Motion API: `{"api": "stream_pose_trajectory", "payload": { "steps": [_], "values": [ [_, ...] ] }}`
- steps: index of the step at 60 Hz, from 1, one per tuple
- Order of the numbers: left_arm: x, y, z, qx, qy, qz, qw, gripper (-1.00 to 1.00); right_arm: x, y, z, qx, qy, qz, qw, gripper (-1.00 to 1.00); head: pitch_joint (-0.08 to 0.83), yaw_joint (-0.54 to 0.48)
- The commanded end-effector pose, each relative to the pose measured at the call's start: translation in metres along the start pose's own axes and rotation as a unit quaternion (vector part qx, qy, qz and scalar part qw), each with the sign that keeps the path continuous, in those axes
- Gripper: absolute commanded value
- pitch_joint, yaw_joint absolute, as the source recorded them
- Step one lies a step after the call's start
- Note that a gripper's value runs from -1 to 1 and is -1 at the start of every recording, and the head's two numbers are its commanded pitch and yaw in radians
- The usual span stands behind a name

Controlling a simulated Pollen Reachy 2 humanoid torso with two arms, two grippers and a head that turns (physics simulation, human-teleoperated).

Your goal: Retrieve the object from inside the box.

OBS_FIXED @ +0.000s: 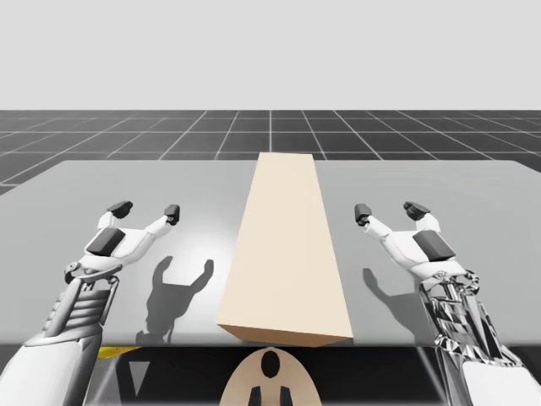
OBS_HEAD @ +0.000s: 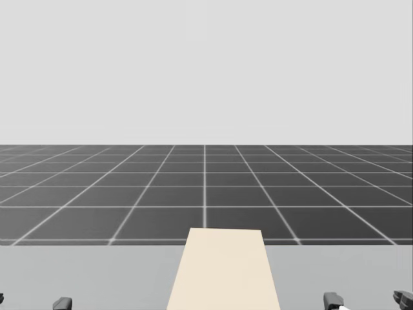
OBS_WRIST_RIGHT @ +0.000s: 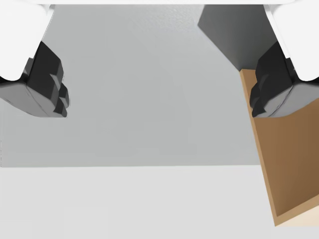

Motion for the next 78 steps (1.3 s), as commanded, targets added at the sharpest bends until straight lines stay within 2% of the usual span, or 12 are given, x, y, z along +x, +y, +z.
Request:
{"api": "stream_pose_trajectory", "payload": {
  "steps": [1, 2, 6, 16, 22, 32, 41, 54, 61, 67, 73, 78],
  "values": [
    [0.0, 0.0, 0.0, 0.0, 0.0, 0.0, 1.0, -1.0, -0.001, 0.002, 0.004, -0.022, 0.005, -0.001, 0.9997, -1.0, 0.009, -0.01],
    [0.0, 0.0, 0.0, 0.0, 0.0, 0.0, 1.0, -1.0, 0.0, 0.002, 0.004, -0.022, -0.003, 0.012, 0.9997, -1.0, 0.009, -0.01],
    [0.0, 0.0, 0.0, -0.001, 0.0, 0.0, 1.0, -1.0, 0.001, 0.003, 0.003, -0.007, -0.004, 0.005, 1.0, -1.0, 0.011, -0.01],
    [0.005, 0.003, 0.002, -0.006, 0.006, 0.003, 1.0, -1.0, 0.001, 0.001, 0.001, 0.009, 0.005, 0.014, 0.9999, -1.0, 0.015, -0.01],
    [0.012, 0.009, 0.004, -0.034, 0.033, -0.006, 0.999, -1.0, 0.002, -0.005, 0.001, 0.04, 0.011, 0.023, 0.9989, -1.0, 0.02, 0.0],
    [0.013, 0.018, 0.003, -0.096, 0.095, -0.037, 0.99, -1.0, -0.002, -0.013, 0.002, 0.078, 0.03, 0.047, 0.9954, -1.0, 0.031, 0.0],
    [0.009, 0.019, 0.005, -0.189, 0.138, -0.064, 0.97, -1.0, -0.015, -0.012, 0.011, 0.159, 0.061, 0.045, 0.9843, -1.0, 0.042, 0.0],
    [0.023, 0.008, 0.02, -0.301, 0.131, -0.084, 0.941, -1.0, -0.018, -0.005, 0.019, 0.261, 0.07, 0.029, 0.9625, -1.0, 0.046, 0.0],
    [0.033, -0.005, 0.029, -0.356, 0.127, -0.095, 0.921, -1.0, -0.017, -0.001, 0.02, 0.294, 0.061, 0.028, 0.9533, -1.0, 0.046, 0.0],
    [0.04, -0.02, 0.035, -0.395, 0.127, -0.11, 0.903, -1.0, -0.018, 0.005, 0.022, 0.329, 0.061, 0.013, 0.9424, -1.0, 0.046, 0.0],
    [0.044, -0.031, 0.037, -0.42, 0.123, -0.121, 0.891, -1.0, -0.02, 0.01, 0.021, 0.338, 0.064, 0.021, 0.9388, -1.0, 0.048, 0.0],
    [0.046, -0.037, 0.037, -0.424, 0.121, -0.126, 0.889, -1.0, -0.021, 0.012, 0.02, 0.337, 0.064, 0.025, 0.9389, -1.0, 0.049, 0.0]
  ]
}}
